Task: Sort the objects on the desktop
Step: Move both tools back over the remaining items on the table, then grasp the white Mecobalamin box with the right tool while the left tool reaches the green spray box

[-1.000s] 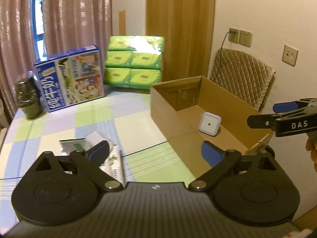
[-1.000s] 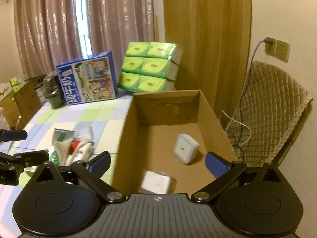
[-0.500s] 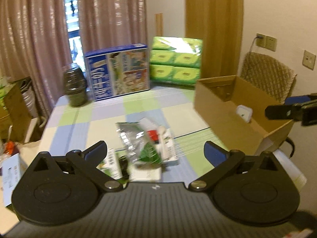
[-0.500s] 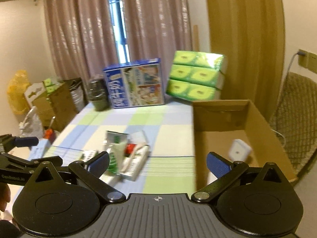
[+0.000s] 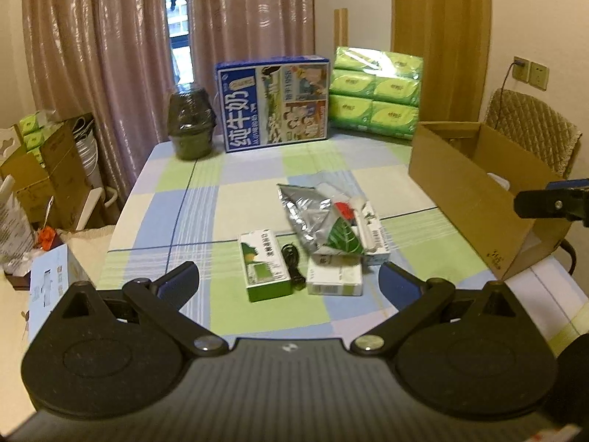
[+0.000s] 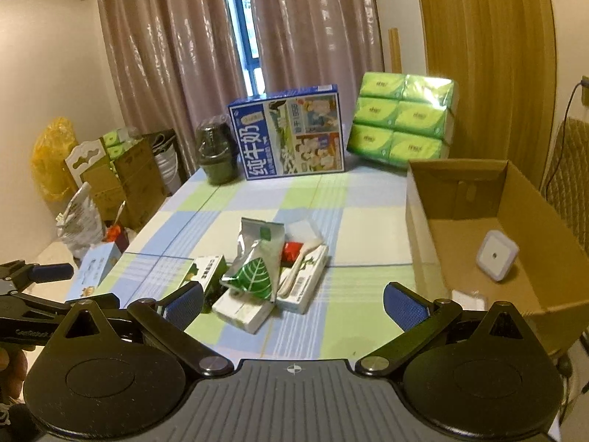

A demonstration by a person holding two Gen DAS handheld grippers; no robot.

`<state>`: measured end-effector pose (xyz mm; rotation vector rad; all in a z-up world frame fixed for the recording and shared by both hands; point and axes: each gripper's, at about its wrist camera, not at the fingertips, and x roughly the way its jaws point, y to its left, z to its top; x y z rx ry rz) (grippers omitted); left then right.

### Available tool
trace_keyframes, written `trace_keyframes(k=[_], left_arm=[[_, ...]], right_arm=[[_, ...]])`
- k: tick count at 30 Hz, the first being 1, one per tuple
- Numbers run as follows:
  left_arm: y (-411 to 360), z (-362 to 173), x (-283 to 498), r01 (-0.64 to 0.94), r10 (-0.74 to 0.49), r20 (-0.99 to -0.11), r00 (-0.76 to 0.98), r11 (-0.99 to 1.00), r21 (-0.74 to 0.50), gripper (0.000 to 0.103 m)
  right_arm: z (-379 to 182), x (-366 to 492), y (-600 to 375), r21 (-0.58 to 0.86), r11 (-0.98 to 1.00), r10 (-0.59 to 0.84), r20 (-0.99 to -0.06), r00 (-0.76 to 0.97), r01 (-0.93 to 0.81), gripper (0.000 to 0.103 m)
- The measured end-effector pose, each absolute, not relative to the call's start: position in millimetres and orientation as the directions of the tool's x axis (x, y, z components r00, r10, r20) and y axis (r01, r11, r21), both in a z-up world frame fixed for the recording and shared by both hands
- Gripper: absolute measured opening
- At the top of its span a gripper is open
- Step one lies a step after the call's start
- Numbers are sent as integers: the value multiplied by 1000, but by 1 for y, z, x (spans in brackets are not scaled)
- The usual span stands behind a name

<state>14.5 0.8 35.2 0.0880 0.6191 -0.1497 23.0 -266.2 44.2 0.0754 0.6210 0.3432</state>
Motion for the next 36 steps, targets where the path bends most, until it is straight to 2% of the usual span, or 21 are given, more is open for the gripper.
trace_keyframes(k=[19,28,31,34,36], left_arm=[[30,2,55,108,-45,-589,807,992,72,102],[41,-39,90,150,-90,-619,780,988,46,98],[43,-54,102,155,-106,-631,769,988,24,95],[45,-67,115,163,-126,-648,751,987,-3,87],[45,-74,122,172,-140,-660,738,985,-17,77]], right_arm=[[-12,43,-212,198,949,316,-610,726,-246,101],[-55,76,-184,170,957,287,-653,701,-235,101],[-65,87,-179,154,960,274,-667,692,-232,101],[-74,97,-176,139,964,260,-680,685,-228,100],[-79,103,-176,138,965,256,-692,675,-224,99]])
